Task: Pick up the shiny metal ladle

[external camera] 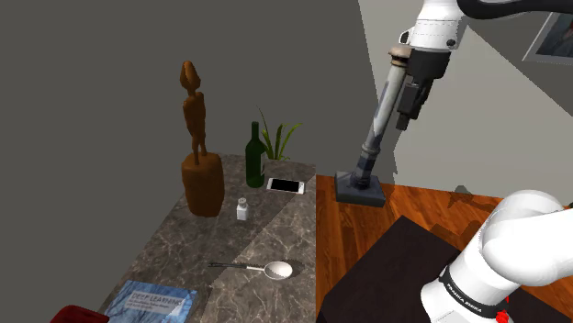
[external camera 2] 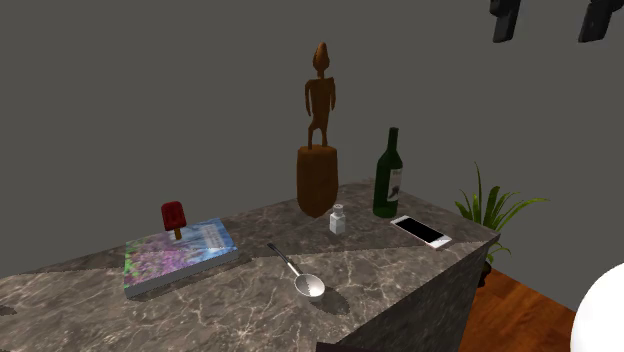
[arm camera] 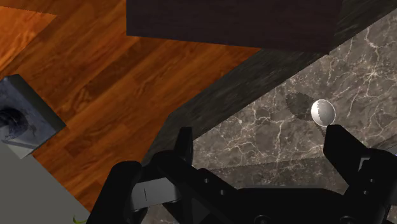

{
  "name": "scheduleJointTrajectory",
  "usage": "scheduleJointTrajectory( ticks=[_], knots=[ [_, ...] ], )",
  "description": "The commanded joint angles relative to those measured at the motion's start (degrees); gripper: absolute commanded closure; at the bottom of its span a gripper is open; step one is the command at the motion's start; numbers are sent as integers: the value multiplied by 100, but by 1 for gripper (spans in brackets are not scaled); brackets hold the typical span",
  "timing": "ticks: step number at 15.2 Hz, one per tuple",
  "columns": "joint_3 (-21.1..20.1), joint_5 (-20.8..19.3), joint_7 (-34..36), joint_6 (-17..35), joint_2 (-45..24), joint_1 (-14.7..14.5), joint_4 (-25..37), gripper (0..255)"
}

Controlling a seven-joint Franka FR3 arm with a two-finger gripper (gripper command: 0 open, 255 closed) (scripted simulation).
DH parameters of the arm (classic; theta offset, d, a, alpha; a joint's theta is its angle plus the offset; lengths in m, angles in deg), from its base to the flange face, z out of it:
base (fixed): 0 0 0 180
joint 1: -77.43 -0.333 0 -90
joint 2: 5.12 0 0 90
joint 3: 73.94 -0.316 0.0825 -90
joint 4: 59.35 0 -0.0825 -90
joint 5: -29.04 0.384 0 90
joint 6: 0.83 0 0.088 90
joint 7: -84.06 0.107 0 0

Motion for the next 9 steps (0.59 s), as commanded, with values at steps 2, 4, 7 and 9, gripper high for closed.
scheduleJointTrajectory(
  ticks=[2,4,7,9],
  knots=[
    [-38,37,-7,178,-59,-38,-121,0],
    [-116,111,-23,538,-197,-116,-345,0],
    [-238,219,-50,1083,-457,-235,-632,0],
    [-323,288,-70,1449,-667,-316,-790,0]
  ],
)
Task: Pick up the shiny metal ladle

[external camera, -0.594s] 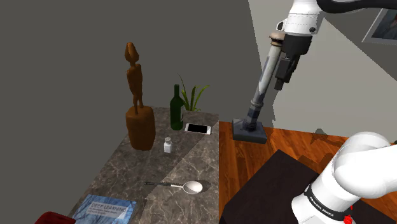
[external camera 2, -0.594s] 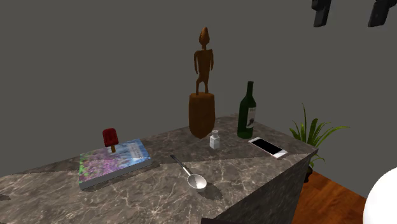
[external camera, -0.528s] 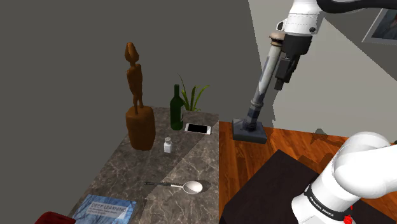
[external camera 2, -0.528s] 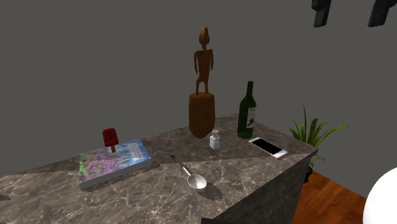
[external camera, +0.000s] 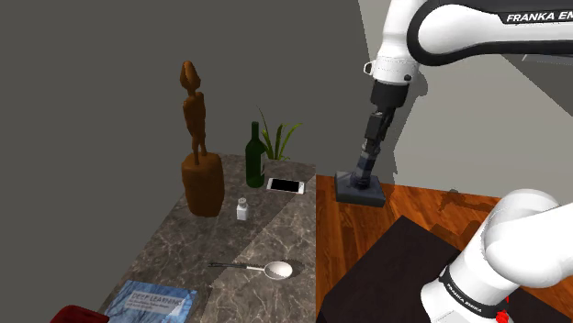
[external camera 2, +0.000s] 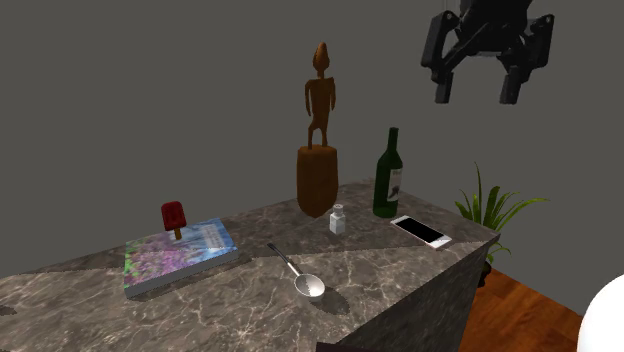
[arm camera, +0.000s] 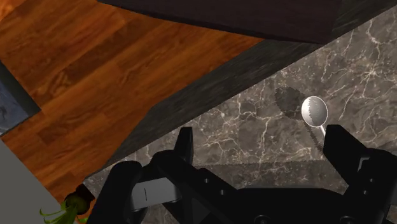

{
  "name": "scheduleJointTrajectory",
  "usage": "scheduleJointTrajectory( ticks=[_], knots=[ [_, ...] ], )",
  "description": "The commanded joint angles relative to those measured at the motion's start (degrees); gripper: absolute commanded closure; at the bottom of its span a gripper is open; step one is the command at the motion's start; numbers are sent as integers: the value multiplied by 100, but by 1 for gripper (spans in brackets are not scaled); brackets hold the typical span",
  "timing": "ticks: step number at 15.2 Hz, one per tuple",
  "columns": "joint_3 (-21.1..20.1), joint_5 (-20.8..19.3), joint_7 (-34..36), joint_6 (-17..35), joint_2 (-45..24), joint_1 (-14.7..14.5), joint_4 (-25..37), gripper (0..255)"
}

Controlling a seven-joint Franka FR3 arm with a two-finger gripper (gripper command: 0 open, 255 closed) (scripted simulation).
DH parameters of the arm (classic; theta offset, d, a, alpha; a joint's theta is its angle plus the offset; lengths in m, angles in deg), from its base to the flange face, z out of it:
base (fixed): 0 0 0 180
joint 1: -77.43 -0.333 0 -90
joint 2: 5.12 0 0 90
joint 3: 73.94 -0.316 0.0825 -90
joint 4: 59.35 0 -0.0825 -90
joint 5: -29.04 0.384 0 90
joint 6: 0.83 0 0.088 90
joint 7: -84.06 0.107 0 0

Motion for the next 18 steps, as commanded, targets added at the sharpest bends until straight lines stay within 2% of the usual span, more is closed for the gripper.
scheduleJointTrajectory(
  ticks=[1,9,18],
  knots=[
    [-96,77,-12,404,-184,-86,-212,0],
    [-469,295,-94,1863,-1340,-389,-508,0],
    [-899,301,-105,3356,-3034,-672,-299,0]
  ],
)
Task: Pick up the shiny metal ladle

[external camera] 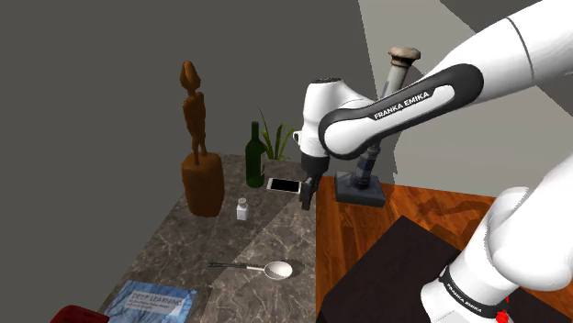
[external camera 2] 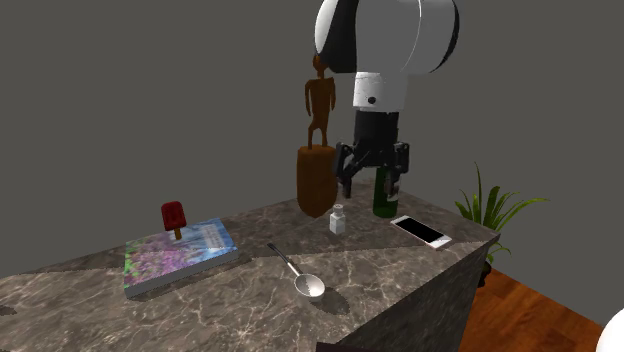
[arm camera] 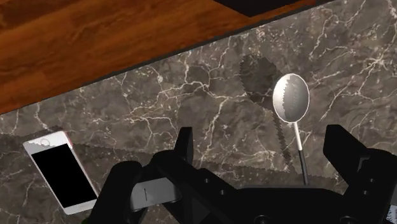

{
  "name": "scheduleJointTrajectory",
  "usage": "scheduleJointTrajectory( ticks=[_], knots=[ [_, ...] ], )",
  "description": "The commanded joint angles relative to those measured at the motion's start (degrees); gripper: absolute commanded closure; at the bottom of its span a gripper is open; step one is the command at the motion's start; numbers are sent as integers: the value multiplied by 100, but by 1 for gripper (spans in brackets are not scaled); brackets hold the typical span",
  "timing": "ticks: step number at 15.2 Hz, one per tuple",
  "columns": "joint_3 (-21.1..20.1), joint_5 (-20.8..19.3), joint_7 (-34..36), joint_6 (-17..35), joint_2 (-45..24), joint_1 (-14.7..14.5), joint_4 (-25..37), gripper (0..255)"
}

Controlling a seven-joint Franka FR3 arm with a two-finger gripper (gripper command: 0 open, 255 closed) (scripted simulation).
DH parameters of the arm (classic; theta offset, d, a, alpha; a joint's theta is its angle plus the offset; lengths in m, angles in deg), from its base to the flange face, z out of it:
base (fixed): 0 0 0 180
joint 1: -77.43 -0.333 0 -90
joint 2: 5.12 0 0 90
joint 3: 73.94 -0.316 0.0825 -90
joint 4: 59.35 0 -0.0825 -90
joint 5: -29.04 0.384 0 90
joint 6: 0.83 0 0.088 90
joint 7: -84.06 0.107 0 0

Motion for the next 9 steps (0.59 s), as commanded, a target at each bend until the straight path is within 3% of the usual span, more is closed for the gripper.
scheduleJointTrajectory(
  ticks=[1,9],
  knots=[
    [-101,-37,31,321,-413,-67,103,0],
    [-336,-471,230,1302,-2106,-366,789,0]
  ],
)
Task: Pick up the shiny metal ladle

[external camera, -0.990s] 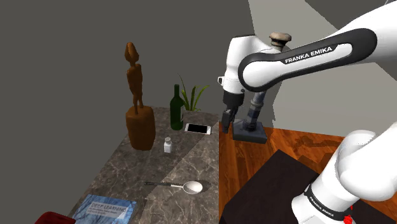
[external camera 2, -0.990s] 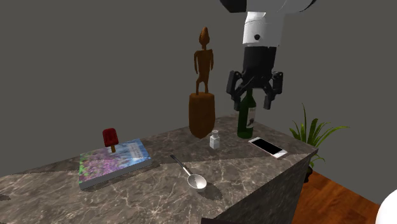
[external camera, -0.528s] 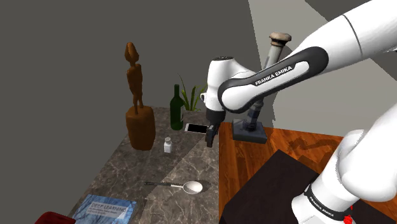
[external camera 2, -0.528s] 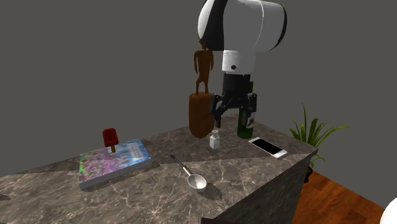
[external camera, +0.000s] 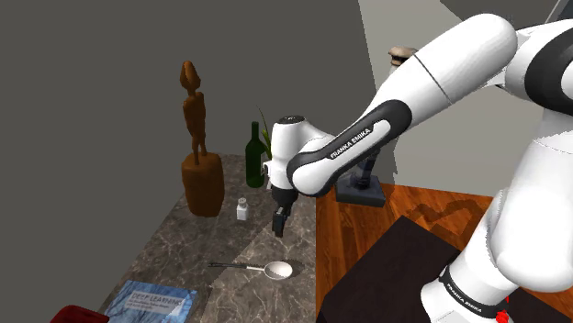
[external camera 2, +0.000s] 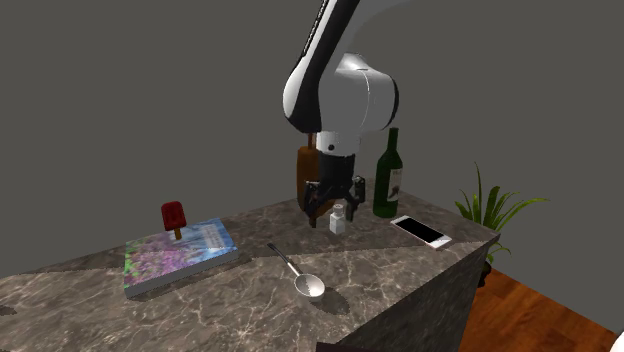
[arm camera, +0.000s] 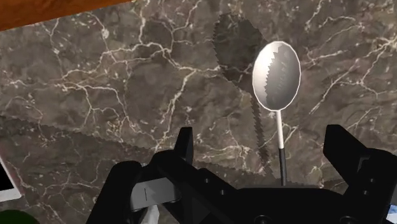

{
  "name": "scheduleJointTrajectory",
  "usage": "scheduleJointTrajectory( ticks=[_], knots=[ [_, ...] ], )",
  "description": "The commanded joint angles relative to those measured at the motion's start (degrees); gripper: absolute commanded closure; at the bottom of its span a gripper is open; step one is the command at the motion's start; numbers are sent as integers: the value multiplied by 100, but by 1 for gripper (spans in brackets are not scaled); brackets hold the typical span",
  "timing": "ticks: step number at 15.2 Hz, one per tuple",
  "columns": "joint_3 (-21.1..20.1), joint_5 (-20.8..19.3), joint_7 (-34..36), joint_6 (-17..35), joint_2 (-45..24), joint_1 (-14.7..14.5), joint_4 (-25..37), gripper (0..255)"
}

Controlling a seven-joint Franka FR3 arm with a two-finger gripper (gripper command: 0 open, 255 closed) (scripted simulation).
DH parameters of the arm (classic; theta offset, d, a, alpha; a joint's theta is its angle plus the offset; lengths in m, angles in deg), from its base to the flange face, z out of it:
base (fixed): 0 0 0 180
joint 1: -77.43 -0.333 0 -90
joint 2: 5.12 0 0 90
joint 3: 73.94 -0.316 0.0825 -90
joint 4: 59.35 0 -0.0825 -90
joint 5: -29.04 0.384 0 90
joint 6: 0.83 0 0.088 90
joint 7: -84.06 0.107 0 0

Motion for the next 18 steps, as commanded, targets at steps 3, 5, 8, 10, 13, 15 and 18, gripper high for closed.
scheduleJointTrajectory(
  ticks=[3,5,8,10,13,15,18],
  knots=[
    [-34,-296,131,385,-868,-215,464,0],
    [-19,-443,188,529,-1289,-349,732,0],
    [20,-645,254,695,-1913,-569,1176,0],
    [51,-763,282,776,-2325,-722,1501,0],
    [89,-843,298,862,-2637,-831,1723,0],
    [126,-877,311,960,-2773,-861,1761,0],
    [181,-925,328,1102,-2982,-905,1828,0]
  ],
)
